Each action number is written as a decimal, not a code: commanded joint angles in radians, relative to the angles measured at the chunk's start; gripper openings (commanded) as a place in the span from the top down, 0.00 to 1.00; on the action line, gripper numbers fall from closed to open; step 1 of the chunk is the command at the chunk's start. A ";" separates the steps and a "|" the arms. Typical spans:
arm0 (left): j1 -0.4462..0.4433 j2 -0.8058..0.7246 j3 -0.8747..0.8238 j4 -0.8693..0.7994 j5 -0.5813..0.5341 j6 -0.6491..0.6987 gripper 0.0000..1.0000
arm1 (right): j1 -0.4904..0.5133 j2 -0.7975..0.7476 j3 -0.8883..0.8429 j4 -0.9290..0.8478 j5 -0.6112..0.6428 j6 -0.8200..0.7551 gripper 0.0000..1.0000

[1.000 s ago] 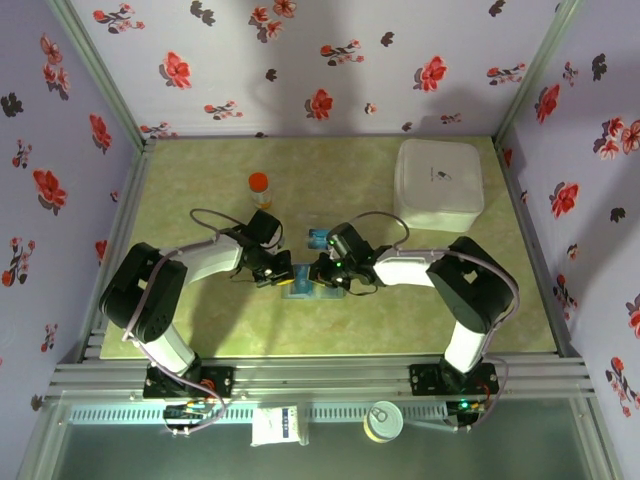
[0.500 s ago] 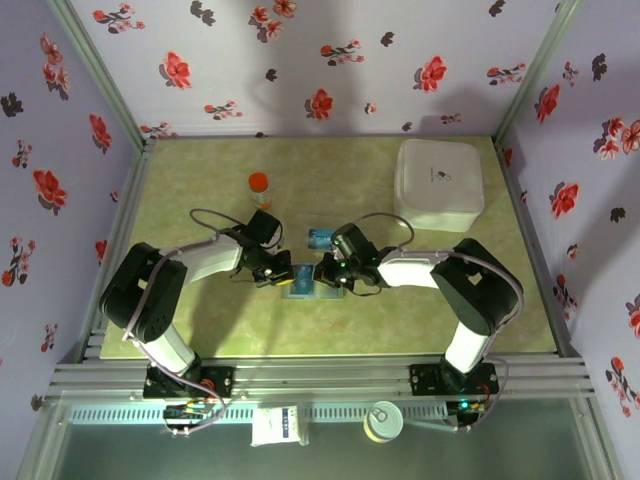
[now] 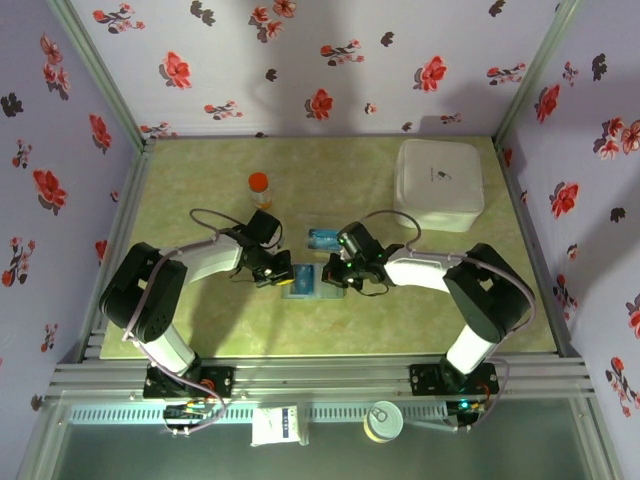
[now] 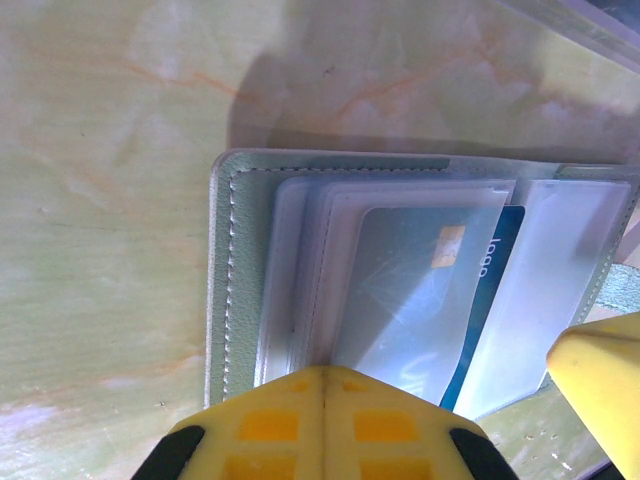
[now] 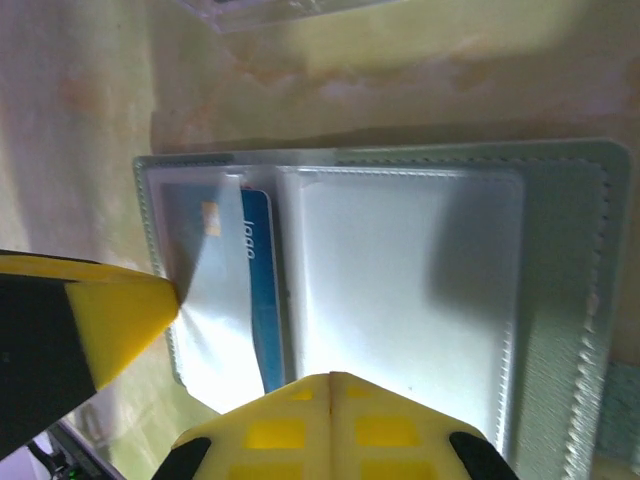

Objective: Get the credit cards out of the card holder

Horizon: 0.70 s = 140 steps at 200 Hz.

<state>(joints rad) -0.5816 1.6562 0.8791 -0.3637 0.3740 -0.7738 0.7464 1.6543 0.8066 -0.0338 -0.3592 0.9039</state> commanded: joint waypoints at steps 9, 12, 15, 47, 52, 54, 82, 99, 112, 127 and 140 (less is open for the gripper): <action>0.009 0.024 -0.009 -0.065 -0.034 0.028 1.00 | -0.004 -0.047 0.051 -0.122 0.048 -0.061 0.96; 0.009 0.022 -0.009 -0.065 -0.032 0.028 1.00 | -0.005 -0.050 0.054 -0.129 0.049 -0.064 0.96; 0.009 0.021 -0.009 -0.064 -0.032 0.027 1.00 | -0.004 -0.052 0.057 -0.135 0.051 -0.065 0.96; 0.009 0.019 -0.008 -0.063 -0.032 0.027 1.00 | -0.002 -0.060 0.093 -0.193 0.066 -0.084 0.97; 0.009 0.020 -0.008 -0.063 -0.032 0.027 1.00 | -0.001 -0.057 0.097 -0.196 0.068 -0.085 0.97; 0.008 0.019 -0.008 -0.063 -0.032 0.028 1.00 | 0.000 -0.057 0.099 -0.196 0.068 -0.085 0.97; 0.009 0.015 -0.007 -0.065 -0.031 0.028 1.00 | 0.016 -0.032 0.136 -0.217 0.080 -0.086 0.97; 0.009 0.013 -0.009 -0.063 -0.030 0.027 1.00 | 0.021 -0.007 0.146 -0.204 0.069 -0.084 0.95; 0.009 0.013 -0.009 -0.063 -0.030 0.027 1.00 | 0.025 0.014 0.145 -0.173 0.042 -0.072 0.92; 0.009 0.014 -0.011 -0.062 -0.031 0.028 1.00 | 0.028 0.035 0.138 -0.112 -0.001 -0.051 0.87; 0.008 0.017 -0.009 -0.063 -0.032 0.027 1.00 | 0.030 0.055 0.138 -0.070 -0.033 -0.037 0.84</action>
<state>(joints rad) -0.5816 1.6562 0.8791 -0.3637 0.3744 -0.7734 0.7658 1.6642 0.9348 -0.1810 -0.3317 0.8440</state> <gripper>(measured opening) 0.038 0.140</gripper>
